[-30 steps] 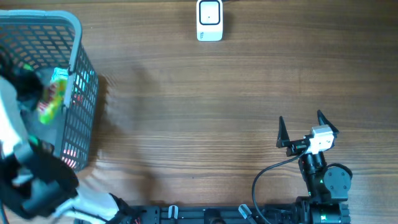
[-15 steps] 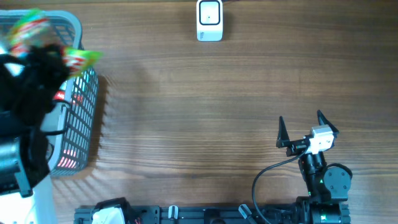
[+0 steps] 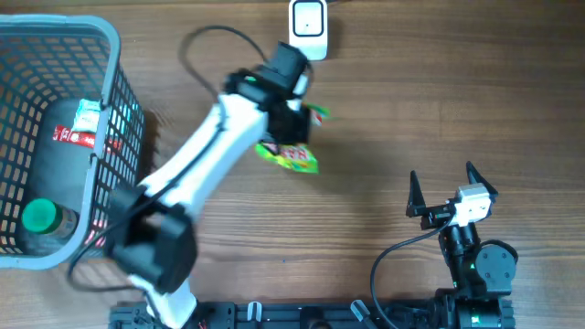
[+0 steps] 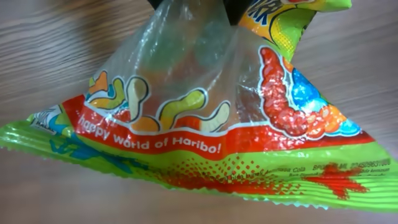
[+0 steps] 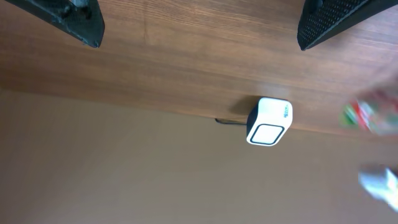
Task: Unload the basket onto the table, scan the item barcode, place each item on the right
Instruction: 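Carry the Haribo bag to the scanner and hold it there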
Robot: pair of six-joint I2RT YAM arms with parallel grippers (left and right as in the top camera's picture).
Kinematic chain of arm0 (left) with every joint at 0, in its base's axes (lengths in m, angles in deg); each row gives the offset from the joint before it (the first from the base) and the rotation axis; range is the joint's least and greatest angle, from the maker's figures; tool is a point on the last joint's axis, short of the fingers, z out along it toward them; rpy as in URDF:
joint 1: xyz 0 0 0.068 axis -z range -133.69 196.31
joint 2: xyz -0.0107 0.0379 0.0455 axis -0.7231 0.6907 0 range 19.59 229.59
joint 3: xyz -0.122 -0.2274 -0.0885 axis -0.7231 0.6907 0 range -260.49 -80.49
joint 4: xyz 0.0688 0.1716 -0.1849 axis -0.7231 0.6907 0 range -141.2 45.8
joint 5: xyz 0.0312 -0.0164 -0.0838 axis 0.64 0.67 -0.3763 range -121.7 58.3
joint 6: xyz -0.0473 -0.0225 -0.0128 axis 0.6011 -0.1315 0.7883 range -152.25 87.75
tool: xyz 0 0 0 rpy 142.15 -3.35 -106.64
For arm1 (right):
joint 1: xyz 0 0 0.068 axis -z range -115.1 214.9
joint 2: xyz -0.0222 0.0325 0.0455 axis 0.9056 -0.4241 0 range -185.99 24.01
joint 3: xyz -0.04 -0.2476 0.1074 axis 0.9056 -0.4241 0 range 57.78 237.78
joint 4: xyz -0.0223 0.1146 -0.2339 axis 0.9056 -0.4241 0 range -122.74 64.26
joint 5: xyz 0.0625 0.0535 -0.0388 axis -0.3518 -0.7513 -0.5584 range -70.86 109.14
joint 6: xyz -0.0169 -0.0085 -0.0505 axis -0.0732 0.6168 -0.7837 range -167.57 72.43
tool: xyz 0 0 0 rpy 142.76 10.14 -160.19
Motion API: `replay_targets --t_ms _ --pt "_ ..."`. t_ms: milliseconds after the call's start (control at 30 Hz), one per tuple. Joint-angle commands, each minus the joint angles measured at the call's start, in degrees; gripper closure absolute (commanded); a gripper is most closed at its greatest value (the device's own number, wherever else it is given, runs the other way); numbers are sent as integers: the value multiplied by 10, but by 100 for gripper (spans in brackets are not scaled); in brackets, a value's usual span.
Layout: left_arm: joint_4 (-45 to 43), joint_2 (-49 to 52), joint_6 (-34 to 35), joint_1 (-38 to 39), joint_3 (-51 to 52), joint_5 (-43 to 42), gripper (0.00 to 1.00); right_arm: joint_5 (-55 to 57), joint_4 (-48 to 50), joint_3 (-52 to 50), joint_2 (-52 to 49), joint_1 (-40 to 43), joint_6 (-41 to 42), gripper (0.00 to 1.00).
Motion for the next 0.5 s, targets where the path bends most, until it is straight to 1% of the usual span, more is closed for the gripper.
replay_targets --t_ms 0,67,167,200,233,300,333,367,400,433,467 --pt "-42 67 -11 68 -2 -41 96 4 2 -1 3 -3 8 0" --pt "-76 90 -11 103 -2 -64 96 4 2 -1 3 -3 8 0" --pt "-129 101 -11 142 -2 -63 96 4 2 -1 3 -3 8 0" --pt "-152 104 -11 154 -2 -51 96 4 2 -1 3 -3 8 0" --pt "-168 106 -11 162 -2 -23 96 4 2 -1 3 -3 8 0" --pt "-180 112 -11 172 -2 65 95 4 2 -1 3 -3 8 1" --pt "-177 112 -11 174 -2 97 88 4 2 -1 3 -3 8 0" --pt "-174 112 -11 174 -2 109 69 4 2 -1 3 -3 8 0" --pt "-172 112 -11 173 -2 109 43 4 2 -1 3 -3 8 0" --pt "-171 111 -11 173 -2 109 0 4 2 -1 3 -3 8 0" --pt "-170 111 -11 173 -2 109 0 4 2 -1 3 -3 8 0"
